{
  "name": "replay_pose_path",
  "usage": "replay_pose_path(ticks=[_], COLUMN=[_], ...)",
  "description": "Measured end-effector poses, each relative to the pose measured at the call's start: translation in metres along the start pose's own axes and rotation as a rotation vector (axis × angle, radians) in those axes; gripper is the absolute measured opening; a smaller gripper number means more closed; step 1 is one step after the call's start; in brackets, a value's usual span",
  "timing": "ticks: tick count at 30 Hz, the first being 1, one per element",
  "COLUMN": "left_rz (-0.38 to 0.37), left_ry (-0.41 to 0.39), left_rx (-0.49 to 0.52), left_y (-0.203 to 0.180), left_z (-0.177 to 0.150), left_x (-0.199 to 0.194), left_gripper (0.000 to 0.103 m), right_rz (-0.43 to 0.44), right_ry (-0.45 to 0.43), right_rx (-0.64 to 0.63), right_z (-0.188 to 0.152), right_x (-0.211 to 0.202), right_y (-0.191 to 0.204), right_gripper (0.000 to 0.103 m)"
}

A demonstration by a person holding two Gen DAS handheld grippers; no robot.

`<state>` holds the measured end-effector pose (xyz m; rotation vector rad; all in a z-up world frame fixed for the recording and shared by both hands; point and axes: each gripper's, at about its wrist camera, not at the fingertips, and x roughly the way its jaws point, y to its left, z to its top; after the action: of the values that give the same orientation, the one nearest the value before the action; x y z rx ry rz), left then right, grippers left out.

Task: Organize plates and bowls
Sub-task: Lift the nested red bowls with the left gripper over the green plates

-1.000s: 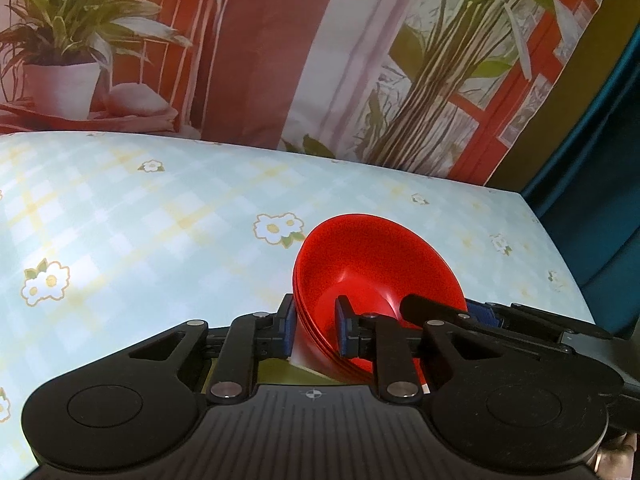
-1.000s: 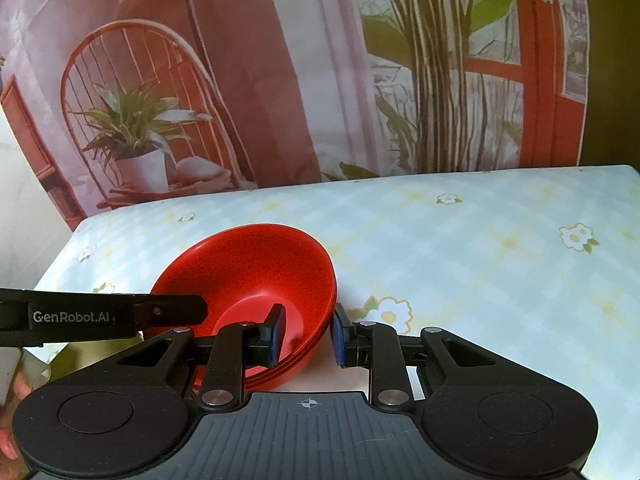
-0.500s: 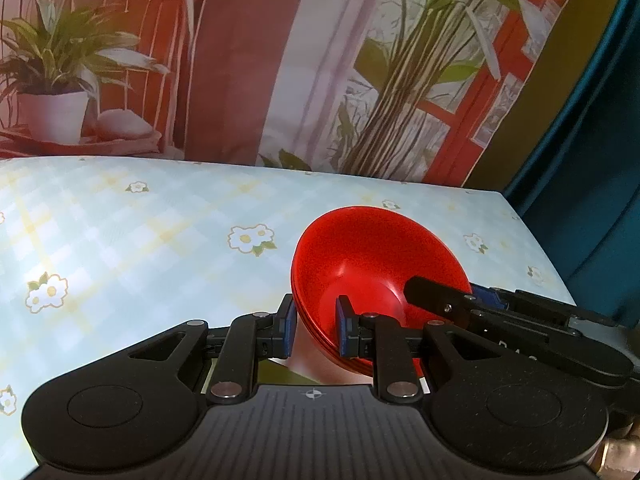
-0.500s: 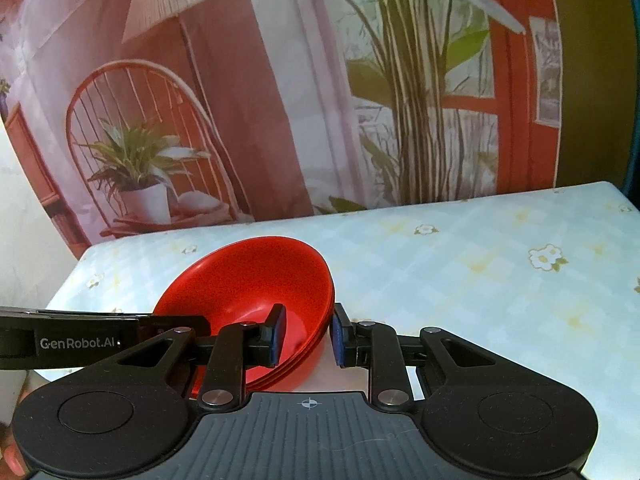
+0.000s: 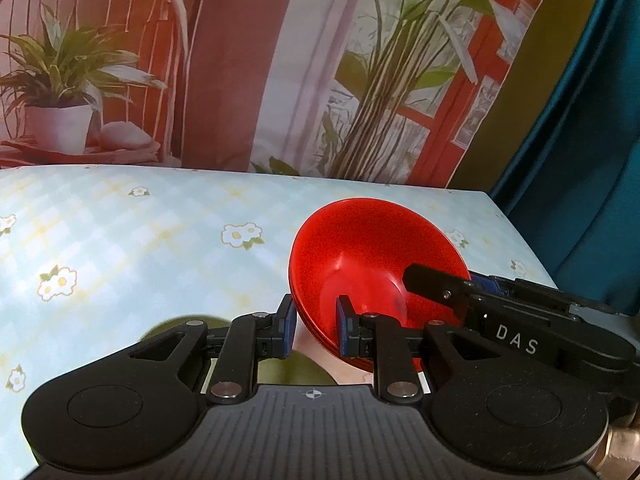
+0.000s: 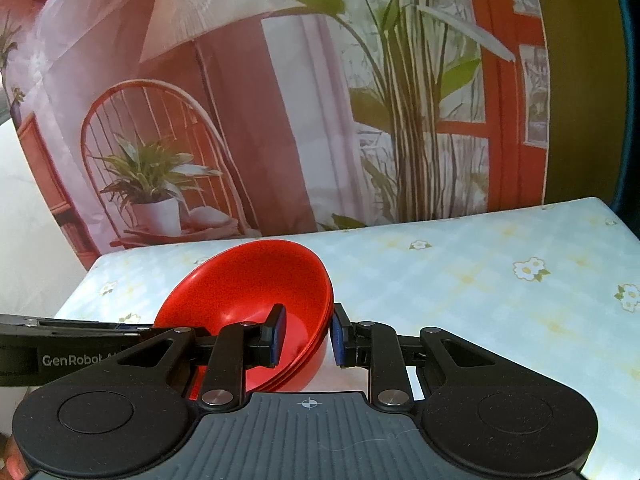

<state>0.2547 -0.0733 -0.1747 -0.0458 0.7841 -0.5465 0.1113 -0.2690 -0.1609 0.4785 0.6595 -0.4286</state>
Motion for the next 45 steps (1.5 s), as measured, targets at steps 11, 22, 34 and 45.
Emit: replay_pose_path(ticks=[11, 22, 34, 45], left_rz=[0.003, 0.011, 0.054, 0.088], left_ry=[-0.029, -0.045, -0.064, -0.058], left_rx=[-0.002, -0.029, -0.084, -0.126], left_y=[0.002, 0.016, 0.046, 0.066], left_z=[-0.011, -0.02, -0.031, -0.053], left_x=[-0.023, -0.041, -0.06, -0.073], left_gripper=[0.022, 0.022, 0.022, 0.022], right_rz=[0.013, 0.033, 0.068, 0.116], right_ry=[-0.013, -0.002, 0.031, 0.083], right_rx=[-0.028, -0.048, -0.106, -0.156], right_z=[-0.008, -0.013, -0.019, -0.036], right_x=[-0.018, -0.021, -0.007, 0.004], right_y=[0.013, 0.032, 0.068, 0.097], right_gripper=[0.023, 0.023, 0.023, 0.023])
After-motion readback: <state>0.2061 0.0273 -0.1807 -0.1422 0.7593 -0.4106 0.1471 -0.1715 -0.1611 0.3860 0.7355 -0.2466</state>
